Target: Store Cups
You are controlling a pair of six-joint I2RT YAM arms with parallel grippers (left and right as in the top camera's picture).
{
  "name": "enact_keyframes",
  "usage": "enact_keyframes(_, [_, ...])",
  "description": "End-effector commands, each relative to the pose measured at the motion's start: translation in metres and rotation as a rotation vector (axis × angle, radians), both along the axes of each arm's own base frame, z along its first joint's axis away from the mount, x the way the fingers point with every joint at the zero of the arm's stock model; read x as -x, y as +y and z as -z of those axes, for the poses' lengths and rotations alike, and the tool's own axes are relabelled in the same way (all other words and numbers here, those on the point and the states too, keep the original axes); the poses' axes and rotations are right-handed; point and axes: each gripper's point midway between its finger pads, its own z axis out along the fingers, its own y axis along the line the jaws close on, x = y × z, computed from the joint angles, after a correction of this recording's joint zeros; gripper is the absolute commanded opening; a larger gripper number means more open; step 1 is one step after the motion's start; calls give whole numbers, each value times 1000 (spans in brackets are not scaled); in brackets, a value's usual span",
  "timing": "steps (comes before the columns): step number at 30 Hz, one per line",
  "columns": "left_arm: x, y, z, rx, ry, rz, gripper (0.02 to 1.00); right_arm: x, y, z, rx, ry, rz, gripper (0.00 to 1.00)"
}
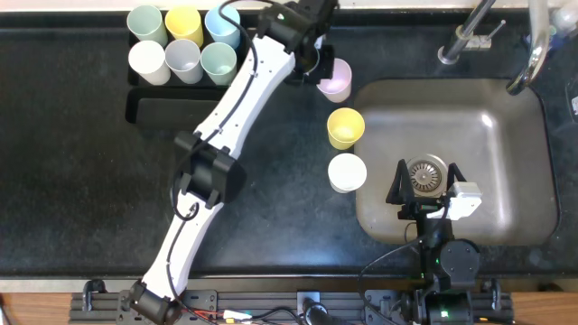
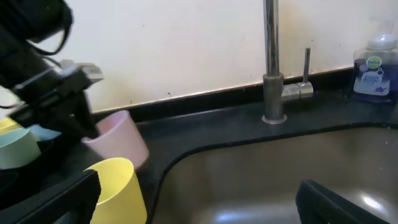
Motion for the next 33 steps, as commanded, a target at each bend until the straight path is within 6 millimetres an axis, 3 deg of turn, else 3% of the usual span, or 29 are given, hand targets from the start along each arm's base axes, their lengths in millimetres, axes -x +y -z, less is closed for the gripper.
enact_keyframes(1, [11, 68, -113, 49, -95, -108, 36, 0, -1, 4, -7, 1, 5, 998])
enact_keyframes(4, [37, 124, -153, 21, -77, -208, 36, 0, -1, 4, -7, 1, 5, 998])
enact_keyframes(7, [47, 182, -193, 20, -147, -327, 36, 0, -1, 4, -7, 1, 5, 998])
enact_keyframes(10, [62, 246, -214, -14, -178, -470, 36, 0, -1, 4, -7, 1, 5, 998])
enact_keyframes(12, [83, 294, -209, -38, -133, -592, 36, 0, -1, 4, -7, 2, 5, 998])
enact_keyframes(14, [96, 325, -194, -51, -90, -682, 36, 0, -1, 4, -7, 1, 5, 998])
enact_keyframes(16, [99, 347, -172, -53, -72, -750, 36, 0, -1, 4, -7, 2, 5, 996])
enact_keyframes(17, [97, 359, -146, -49, -66, -781, 36, 0, -1, 4, -7, 1, 5, 998])
enact_keyframes(20, [92, 362, -98, 11, -22, -794, 36, 0, -1, 4, -7, 1, 5, 998])
enact_keyframes(23, [90, 367, -72, -2, 6, -806, 36, 0, -1, 4, -7, 1, 5, 998])
enact_keyframes(33, [88, 397, -44, -78, 57, -866, 36, 0, -1, 4, -7, 1, 5, 998])
